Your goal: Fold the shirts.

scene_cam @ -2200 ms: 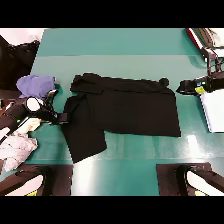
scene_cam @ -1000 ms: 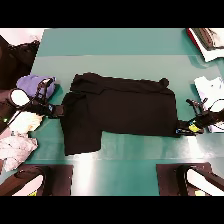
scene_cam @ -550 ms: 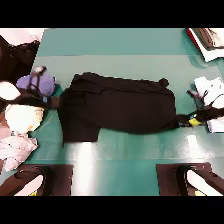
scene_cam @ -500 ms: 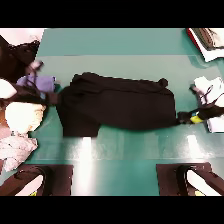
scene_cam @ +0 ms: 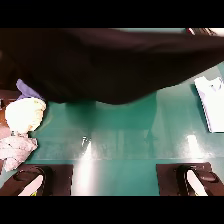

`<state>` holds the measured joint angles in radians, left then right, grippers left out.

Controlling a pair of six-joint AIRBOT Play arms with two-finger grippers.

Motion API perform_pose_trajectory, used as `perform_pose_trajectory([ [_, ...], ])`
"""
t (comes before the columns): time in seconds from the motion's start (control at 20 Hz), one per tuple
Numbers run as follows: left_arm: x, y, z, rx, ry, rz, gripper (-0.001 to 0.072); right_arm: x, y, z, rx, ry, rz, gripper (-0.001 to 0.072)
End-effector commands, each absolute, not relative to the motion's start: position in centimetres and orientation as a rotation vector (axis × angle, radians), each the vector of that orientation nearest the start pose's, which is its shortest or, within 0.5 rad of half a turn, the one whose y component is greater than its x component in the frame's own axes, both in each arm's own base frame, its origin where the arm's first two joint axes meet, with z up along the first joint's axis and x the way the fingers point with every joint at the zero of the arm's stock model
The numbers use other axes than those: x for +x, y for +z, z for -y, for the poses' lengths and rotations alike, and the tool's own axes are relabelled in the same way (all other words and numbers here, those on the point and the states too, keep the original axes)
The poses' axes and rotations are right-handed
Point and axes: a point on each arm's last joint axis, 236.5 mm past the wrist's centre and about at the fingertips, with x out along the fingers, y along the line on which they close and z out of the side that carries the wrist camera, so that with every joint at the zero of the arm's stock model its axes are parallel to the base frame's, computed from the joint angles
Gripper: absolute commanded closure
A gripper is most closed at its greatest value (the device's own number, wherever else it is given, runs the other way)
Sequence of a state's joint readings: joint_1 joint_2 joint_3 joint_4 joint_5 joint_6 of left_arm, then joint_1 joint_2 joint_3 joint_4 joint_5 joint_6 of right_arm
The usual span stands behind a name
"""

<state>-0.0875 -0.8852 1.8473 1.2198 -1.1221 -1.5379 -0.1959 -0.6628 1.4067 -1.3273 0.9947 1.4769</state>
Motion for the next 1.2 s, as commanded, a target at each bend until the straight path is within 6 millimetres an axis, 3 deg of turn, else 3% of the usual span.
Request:
perform_pose_trajectory([
  [0.0, 23.1, 55.9, 10.6, -0.139, -0.468, 0.098, 0.0685, 24.1, 48.0, 0.2, 0.039, -0.002, 0.053, 0.0696],
  [0.15, 17.9, 59.6, 13.2, -0.180, -0.626, 0.201, 0.0685, 19.7, 52.0, -0.7, 0.008, -0.001, 0.152, 0.0696],
  [0.3, 14.2, 61.4, 15.8, -0.242, -0.799, 0.247, 0.0685, 16.9, 53.9, 0.5, -0.051, -0.079, 0.169, 0.0697],
  [0.4, 13.7, 61.3, 16.3, -0.250, -0.832, 0.240, 0.0685, 16.5, 53.3, 2.2, -0.081, -0.156, 0.088, 0.0696],
  [0.5, 15.0, 59.7, 16.0, -0.211, -0.786, 0.182, 0.0685, 17.6, 51.4, 3.9, -0.081, -0.211, -0.048, 0.0697],
  [0.65, 20.2, 53.7, 15.0, -0.170, -0.679, -0.031, 0.0685, 21.9, 47.5, 5.0, -0.025, -0.216, -0.242, 0.0697],
  [0.75, 24.6, 47.2, 14.2, -0.159, -0.607, -0.240, 0.0685, 25.7, 42.8, 5.6, -0.002, -0.204, -0.419, 0.0697],
  [0.9, 31.0, 35.4, 12.2, -0.146, -0.472, -0.565, 0.0685, 30.5, 32.3, 6.5, 0.043, -0.192, -0.792, 0.0697],
  [1.0, 34.2, 28.8, 11.2, -0.127, -0.411, -0.709, 0.0685, 33.0, 26.1, 7.0, 0.065, -0.186, -0.976, 0.0697],
  [1.15, 38.4, 21.8, 11.0, -0.072, -0.402, -0.797, 0.0685, 35.9, 18.1, 7.6, 0.083, -0.174, -1.178, 0.0696],
])
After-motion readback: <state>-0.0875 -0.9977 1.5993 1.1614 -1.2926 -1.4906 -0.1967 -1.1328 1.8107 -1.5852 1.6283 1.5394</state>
